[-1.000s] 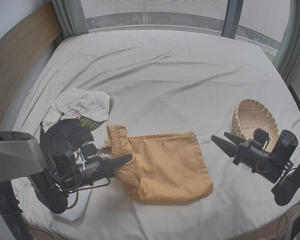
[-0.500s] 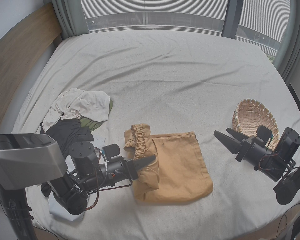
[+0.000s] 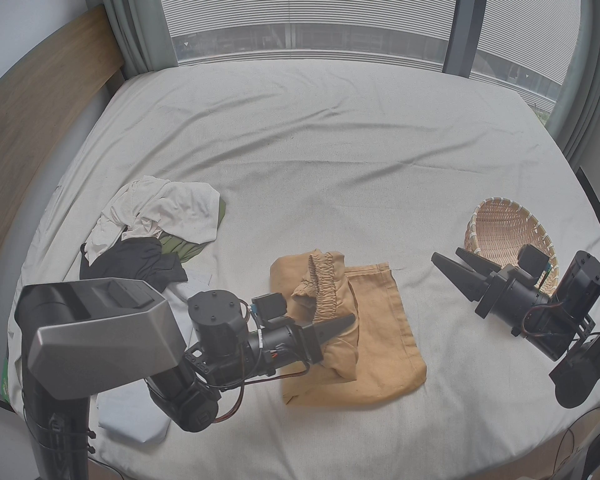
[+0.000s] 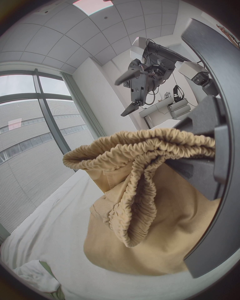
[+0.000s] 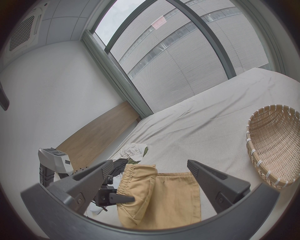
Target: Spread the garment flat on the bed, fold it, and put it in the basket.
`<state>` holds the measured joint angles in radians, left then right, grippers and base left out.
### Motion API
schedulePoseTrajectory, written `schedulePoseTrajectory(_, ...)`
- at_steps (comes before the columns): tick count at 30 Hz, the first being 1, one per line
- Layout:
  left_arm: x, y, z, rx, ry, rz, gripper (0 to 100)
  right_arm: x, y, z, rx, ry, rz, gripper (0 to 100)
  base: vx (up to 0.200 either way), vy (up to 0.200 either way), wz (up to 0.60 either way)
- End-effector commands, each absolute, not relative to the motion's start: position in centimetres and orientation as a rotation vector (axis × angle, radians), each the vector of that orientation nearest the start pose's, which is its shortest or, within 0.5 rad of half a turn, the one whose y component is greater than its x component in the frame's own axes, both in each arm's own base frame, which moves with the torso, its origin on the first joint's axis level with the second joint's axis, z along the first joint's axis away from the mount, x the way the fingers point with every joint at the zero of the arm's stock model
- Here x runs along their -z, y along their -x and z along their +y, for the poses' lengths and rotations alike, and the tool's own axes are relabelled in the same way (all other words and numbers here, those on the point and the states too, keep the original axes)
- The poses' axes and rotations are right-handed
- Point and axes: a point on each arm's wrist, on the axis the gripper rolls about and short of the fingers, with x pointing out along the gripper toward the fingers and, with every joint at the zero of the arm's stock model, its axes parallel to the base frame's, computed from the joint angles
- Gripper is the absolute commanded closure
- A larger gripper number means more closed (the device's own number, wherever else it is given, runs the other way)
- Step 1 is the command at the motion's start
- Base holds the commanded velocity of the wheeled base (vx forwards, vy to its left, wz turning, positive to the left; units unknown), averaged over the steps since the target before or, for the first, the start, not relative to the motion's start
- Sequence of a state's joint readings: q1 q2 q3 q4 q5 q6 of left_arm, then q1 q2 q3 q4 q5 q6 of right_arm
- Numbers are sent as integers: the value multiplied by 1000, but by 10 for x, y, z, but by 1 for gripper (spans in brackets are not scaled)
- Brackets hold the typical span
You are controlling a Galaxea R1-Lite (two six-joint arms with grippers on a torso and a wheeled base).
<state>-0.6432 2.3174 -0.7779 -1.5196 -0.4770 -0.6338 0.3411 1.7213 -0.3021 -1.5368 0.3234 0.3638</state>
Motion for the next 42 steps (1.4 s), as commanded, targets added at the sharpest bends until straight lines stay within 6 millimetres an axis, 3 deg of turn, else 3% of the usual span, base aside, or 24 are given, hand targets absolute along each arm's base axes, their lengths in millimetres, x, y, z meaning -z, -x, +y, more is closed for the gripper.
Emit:
schedulePoseTrajectory(1,-32,-309,-255,1084,565,407,100,-148,-230,89,-680,-350,-3,0,0,0,0)
schedulePoseTrajectory(17,-26,-307,-278,1120,578,440,100,-150,-230,89,-681,-350,-9,0,0,0,0)
schedulePoseTrajectory(30,-24,-311,-280,1116,577,449,100,-150,-230,89,-679,-349,-13,0,0,0,0)
schedulePoseTrajectory(31,-25,-312,-280,1115,576,443,0,-150,-231,88,-677,-349,-13,0,0,0,0)
schedulePoseTrajectory(42,-28,-312,-278,1082,579,419,0,-150,-231,89,-678,-349,-10,0,0,0,0)
